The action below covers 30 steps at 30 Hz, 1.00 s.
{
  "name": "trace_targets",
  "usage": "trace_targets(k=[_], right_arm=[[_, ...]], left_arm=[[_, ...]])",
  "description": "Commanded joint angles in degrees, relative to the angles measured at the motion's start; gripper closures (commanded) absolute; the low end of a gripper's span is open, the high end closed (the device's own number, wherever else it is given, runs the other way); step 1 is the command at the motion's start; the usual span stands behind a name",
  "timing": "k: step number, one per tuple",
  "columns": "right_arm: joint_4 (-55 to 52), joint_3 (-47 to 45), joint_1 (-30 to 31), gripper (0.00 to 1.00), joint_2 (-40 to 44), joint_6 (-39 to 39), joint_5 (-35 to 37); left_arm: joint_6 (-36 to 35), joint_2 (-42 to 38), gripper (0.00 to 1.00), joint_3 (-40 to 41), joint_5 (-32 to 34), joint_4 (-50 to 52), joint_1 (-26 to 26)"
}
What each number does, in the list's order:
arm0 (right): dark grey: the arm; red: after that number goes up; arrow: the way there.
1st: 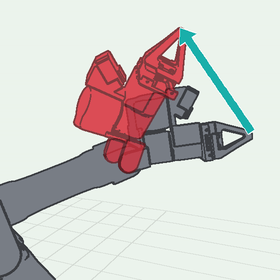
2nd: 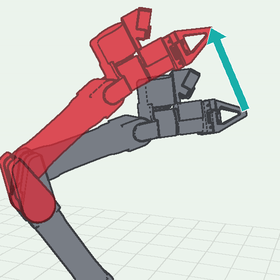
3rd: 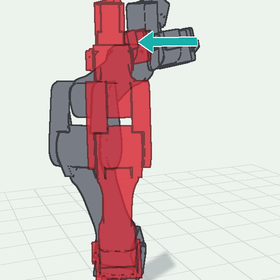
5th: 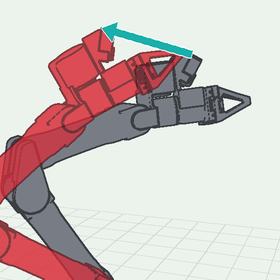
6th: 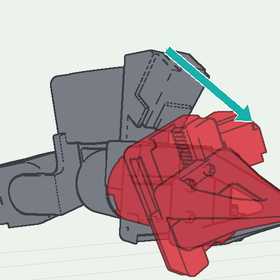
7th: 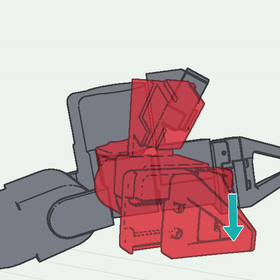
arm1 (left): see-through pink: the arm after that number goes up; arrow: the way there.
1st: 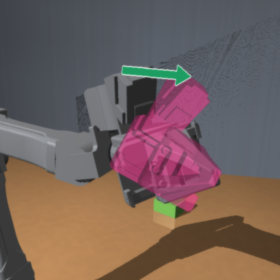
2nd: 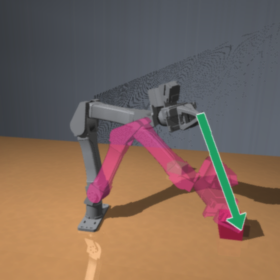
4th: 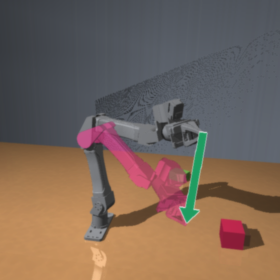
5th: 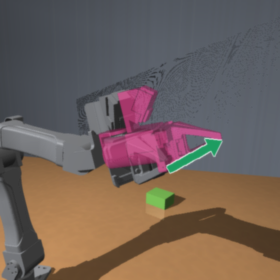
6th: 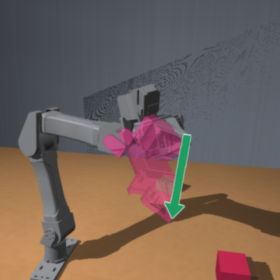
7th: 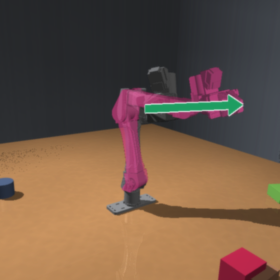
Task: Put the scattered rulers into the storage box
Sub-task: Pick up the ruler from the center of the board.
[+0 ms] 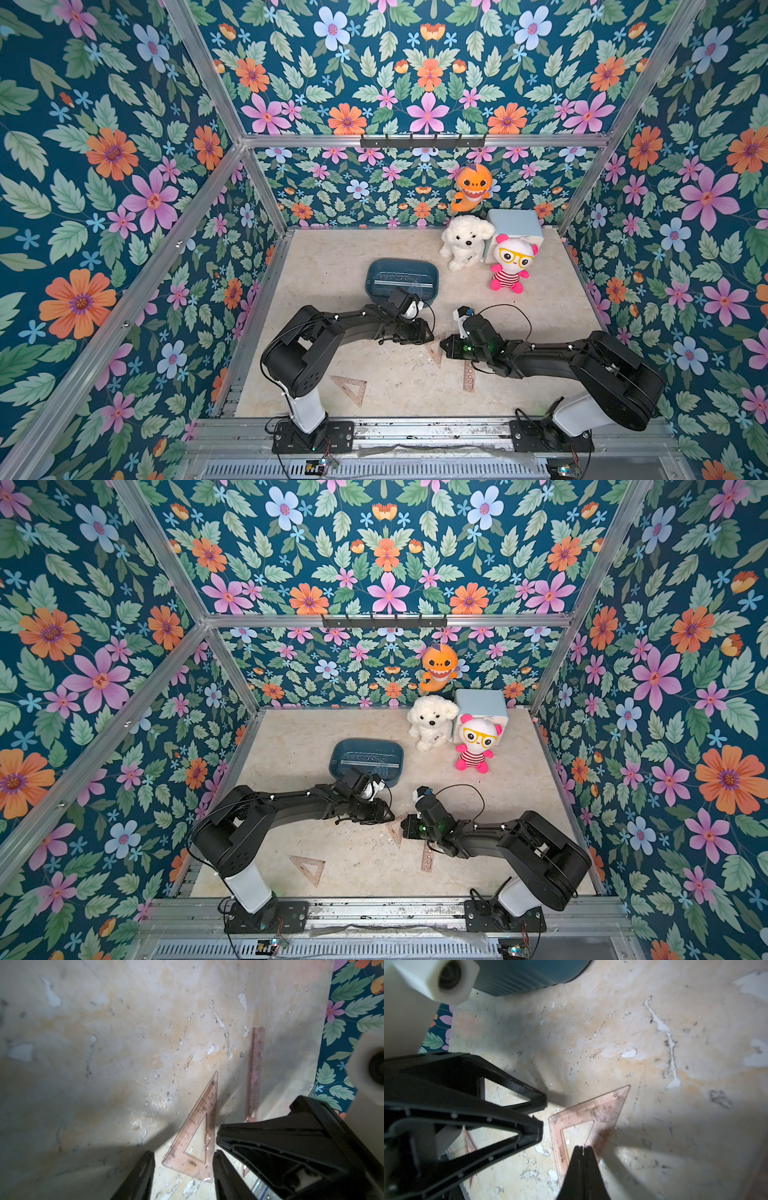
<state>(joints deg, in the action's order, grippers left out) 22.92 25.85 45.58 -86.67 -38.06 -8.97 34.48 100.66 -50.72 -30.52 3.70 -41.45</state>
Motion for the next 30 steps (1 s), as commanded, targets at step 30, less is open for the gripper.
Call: trace_targets(k=[30], right_arm=[[10.5,-3.8,0.0,0.99,-6.2,-3.9,-1.2]], left_arm=[[0.3,2.2,0.57,1.6,-0.3,3.2,-0.7]])
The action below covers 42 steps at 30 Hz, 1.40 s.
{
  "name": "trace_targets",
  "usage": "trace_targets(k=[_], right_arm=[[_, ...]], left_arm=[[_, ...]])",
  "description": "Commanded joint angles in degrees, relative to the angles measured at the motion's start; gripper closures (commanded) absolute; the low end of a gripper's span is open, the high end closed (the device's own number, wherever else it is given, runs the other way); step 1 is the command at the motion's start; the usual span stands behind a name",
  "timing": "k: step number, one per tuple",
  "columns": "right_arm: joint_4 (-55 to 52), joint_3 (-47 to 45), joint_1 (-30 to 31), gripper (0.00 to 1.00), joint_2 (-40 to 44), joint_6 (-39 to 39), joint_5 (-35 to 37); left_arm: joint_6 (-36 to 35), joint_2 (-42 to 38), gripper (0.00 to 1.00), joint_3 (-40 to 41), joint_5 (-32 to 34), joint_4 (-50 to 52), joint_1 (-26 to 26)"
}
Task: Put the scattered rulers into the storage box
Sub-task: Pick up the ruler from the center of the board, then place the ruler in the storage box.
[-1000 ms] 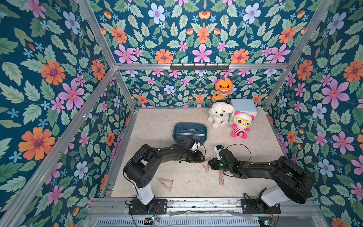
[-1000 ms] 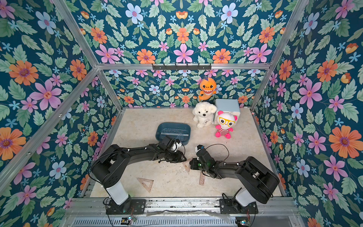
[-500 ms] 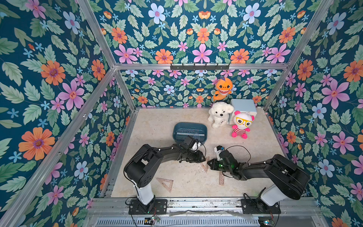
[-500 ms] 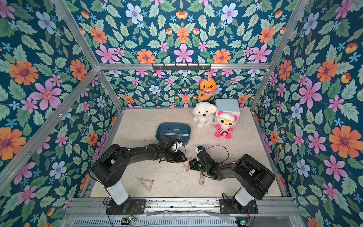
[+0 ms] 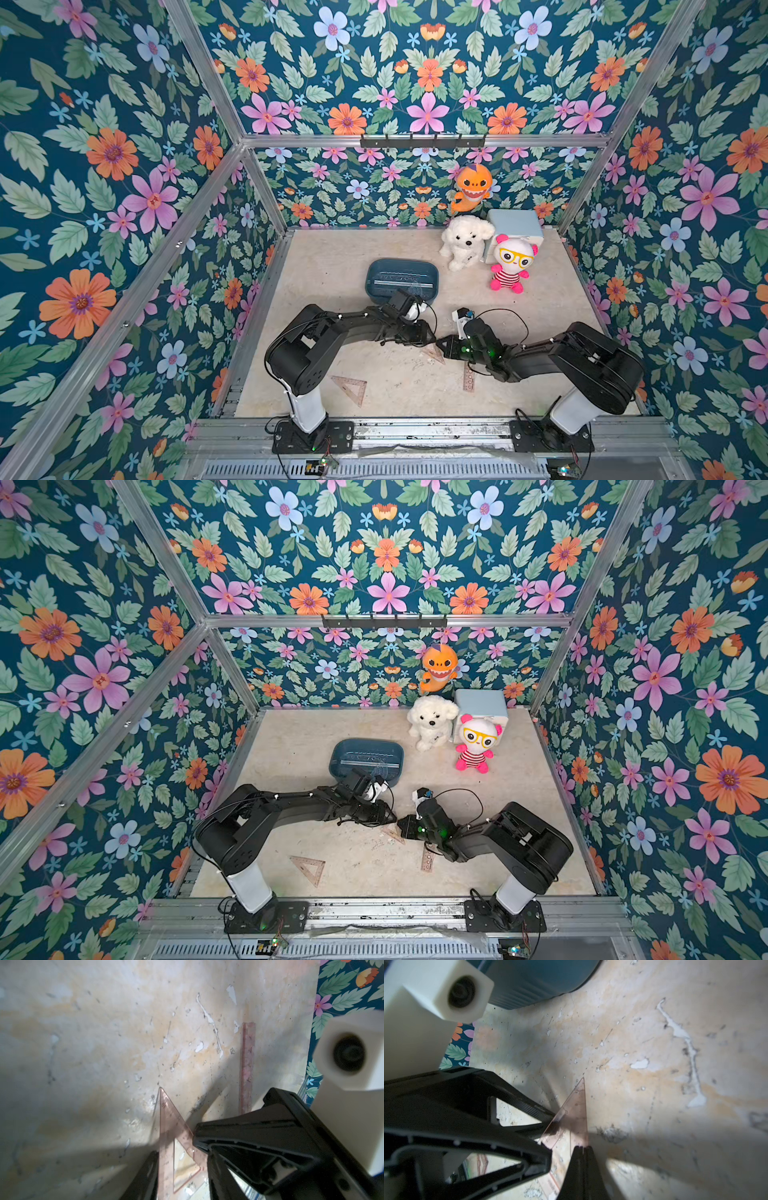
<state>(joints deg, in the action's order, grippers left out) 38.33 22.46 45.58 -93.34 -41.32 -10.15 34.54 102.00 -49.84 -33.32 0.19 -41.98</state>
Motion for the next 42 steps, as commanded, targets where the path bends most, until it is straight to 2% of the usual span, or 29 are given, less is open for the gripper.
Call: trace_targets(k=[1,5,9,20,23,28,30,35,39,42], right_arm=[[-5.7,-0.3,0.0,0.99,1.5,-0.4,0.1],[-10.1,1.0,0.0,0.98,5.6,1.0,0.7],[-9.6,1.7,0.0,0.98,5.1,0.8,-0.3],[-3.8,0.9,0.0,1.00,-0.6,-1.2,-2.4],[-4.3,1.3,0.0,1.00,-0.5,-1.0,-2.4],[-8.3,2.1,0.0,0.99,3.2,0.5,-1.7],[-12.7,3.1,-0.6,0.98,6.9,2.1,-1.6],[-24.9,6.0,-3.0,0.95,17.7,7.1,-0.2],[-28.3,7.0,-5.1,0.95,22.3,8.9,-0.5],[-28.5,7.4,-5.9,0.95,23.4,9.4,-1.2]], left_arm=[[0.1,0.6,0.57,0.9,2.9,7.1,-0.2],[0.0,-0.2,0.57,1.2,4.3,7.7,0.0],[0.6,0.5,0.58,1.2,2.9,6.0,0.0],[0.7,1.3,0.79,1.0,1.8,5.0,0.0],[0.8,1.1,0.88,1.1,1.9,5.1,0.0],[0.4,-0.1,0.95,0.4,2.4,6.9,0.0],[-0.1,-1.2,1.00,-0.8,2.5,8.5,0.0],[-2.1,-5.4,1.00,-7.6,3.8,14.2,2.5],[-2.0,-5.7,1.00,-14.6,5.6,15.2,7.8],[-1.6,-3.0,1.00,-21.1,7.0,14.9,10.5]])
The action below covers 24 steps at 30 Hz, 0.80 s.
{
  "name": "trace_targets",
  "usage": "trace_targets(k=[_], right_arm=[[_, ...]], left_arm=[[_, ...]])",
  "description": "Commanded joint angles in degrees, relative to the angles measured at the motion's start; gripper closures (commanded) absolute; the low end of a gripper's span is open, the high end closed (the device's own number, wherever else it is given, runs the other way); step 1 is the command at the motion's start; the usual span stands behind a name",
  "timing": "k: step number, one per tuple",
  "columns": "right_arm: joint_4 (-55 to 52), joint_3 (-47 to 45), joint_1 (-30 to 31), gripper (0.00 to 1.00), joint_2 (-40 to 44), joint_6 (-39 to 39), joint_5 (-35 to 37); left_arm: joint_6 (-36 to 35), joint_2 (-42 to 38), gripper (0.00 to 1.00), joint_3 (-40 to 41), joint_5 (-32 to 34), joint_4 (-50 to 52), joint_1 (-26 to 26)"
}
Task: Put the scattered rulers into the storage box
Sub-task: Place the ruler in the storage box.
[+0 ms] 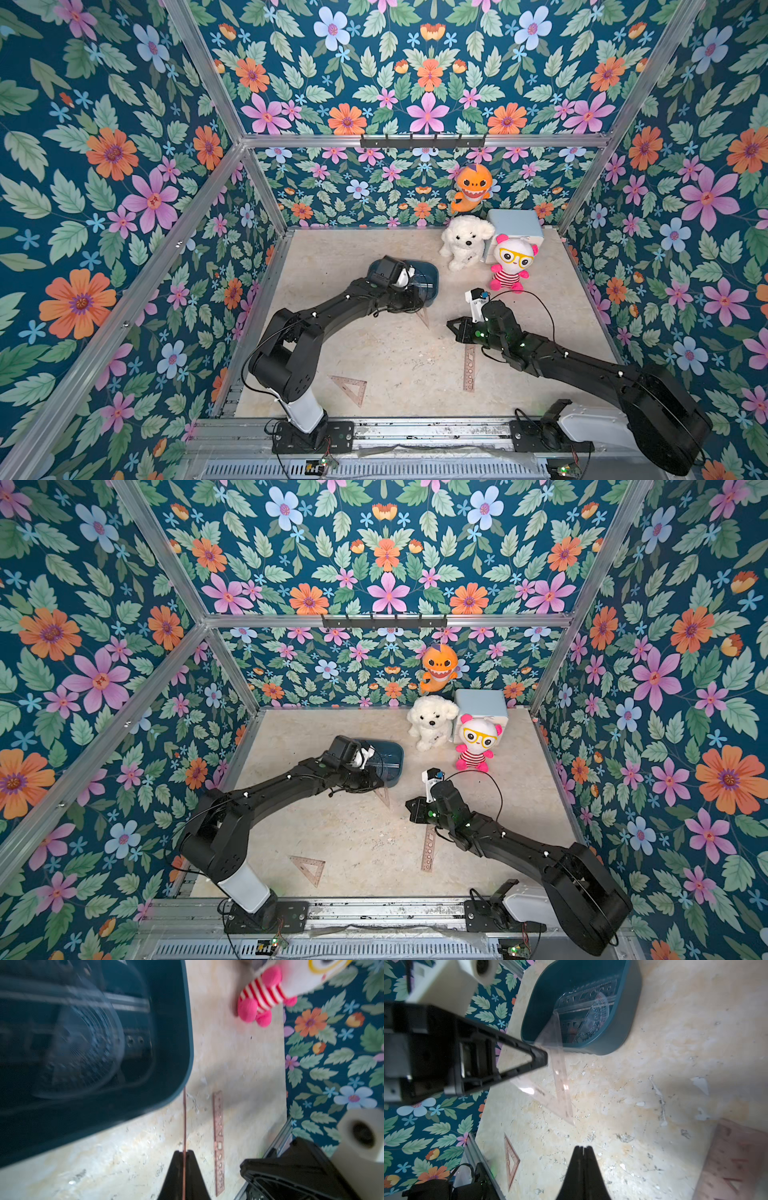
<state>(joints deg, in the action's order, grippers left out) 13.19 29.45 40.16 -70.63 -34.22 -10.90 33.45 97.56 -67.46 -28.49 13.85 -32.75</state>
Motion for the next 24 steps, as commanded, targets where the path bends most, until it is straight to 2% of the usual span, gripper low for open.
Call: trace_targets(k=[1,7,17,24], right_arm=[[-3.1,0.5,-0.9,0.95,0.6,2.4,-0.9],[-1.3,0.3,-4.2,0.95,0.0,2.8,-4.7],[-0.3,-0.5,-9.3,0.95,0.3,3.9,-9.1],[0.1,-0.9,-10.3,0.95,0.2,4.3,-9.6]], left_arm=[[-0.2,3.0,1.00,-5.7,2.7,0.9,1.9],[4.5,11.0,1.00,-13.6,6.4,-2.9,3.4],[7.9,17.1,0.97,-14.8,8.8,-7.2,3.6],[7.7,17.8,0.93,-12.8,9.2,-7.4,3.2]])
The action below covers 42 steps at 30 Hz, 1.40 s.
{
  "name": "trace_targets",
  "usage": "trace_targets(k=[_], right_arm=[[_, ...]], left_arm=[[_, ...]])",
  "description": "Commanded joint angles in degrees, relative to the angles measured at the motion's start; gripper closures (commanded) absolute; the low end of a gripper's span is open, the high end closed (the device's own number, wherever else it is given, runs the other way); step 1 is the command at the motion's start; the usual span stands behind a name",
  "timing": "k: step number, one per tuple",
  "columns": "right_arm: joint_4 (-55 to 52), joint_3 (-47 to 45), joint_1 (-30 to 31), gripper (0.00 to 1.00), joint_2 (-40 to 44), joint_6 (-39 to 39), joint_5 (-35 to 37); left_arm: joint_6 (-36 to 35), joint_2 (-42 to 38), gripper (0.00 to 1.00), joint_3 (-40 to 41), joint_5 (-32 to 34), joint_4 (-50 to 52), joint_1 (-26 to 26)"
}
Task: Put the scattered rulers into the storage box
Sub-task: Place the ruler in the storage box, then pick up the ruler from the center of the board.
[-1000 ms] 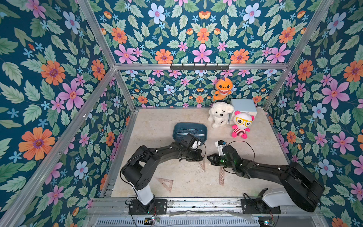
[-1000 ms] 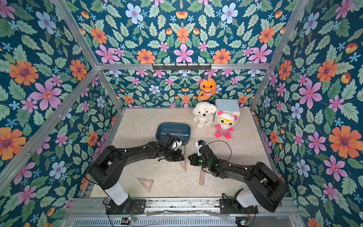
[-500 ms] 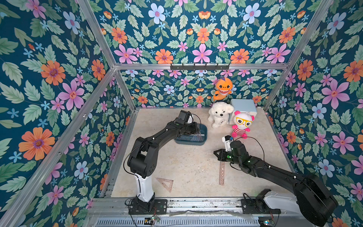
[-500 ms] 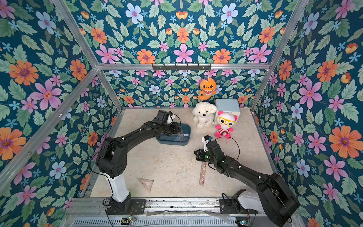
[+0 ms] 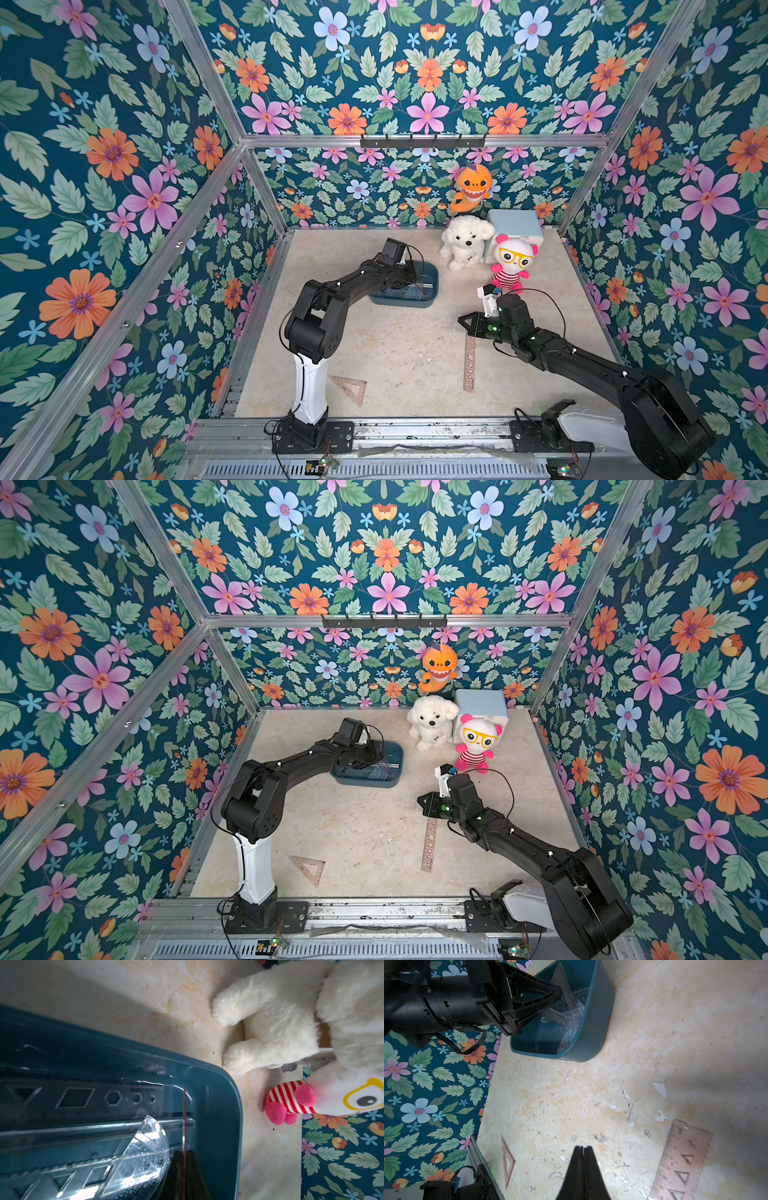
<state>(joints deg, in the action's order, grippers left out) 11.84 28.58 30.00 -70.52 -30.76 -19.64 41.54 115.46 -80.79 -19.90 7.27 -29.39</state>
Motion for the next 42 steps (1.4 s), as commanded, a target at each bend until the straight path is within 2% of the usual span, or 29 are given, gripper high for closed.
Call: trace_targets(k=[1,3,9,12,18,21,23,26,31,36,42], right_arm=[[1.6,-0.1,-0.2,0.95,0.1,0.9,-0.8],[1.7,0.1,-0.3,0.95,-0.1,1.0,-0.8],[1.0,1.3,-0.4,0.94,-0.7,1.6,-1.0],[-0.1,1.9,-0.4,0.90,-0.5,1.7,-0.9],[-9.1,2.0,-0.2,0.92,1.8,-0.5,2.4],[-15.3,0.8,2.0,0.91,5.0,-2.6,7.7],[-20.2,0.9,4.8,0.84,7.0,-3.7,12.8],[-26.1,1.0,8.9,0.67,8.4,-6.3,19.0],[-28.4,-1.1,13.0,0.51,8.9,-10.4,24.4],[-29.4,0.1,16.4,0.45,5.5,-12.2,29.0],[-29.2,2.7,17.7,0.39,-0.1,-11.8,31.5]], left_arm=[[-0.5,-0.2,0.91,1.0,0.7,-0.9,-0.1],[-0.8,-0.5,0.86,1.5,0.9,-0.4,-0.1],[-2.3,-2.3,0.60,2.8,2.7,0.9,-0.2],[-3.5,-3.7,0.51,2.6,4.5,2.3,-0.1],[-7.4,-8.5,0.47,1.4,10.2,6.7,0.2],[-8.5,-11.4,0.47,3.1,11.0,7.4,-0.6],[-9.3,-12.9,0.46,4.5,12.8,7.7,-2.6],[-10.1,-14.0,0.42,7.0,14.5,8.1,-6.4],[-9.7,-16.0,0.38,12.1,14.5,5.7,-9.8],[-10.3,-18.8,0.31,15.4,14.3,4.9,-10.0],[-10.9,-20.4,0.28,17.0,14.3,5.1,-9.9]])
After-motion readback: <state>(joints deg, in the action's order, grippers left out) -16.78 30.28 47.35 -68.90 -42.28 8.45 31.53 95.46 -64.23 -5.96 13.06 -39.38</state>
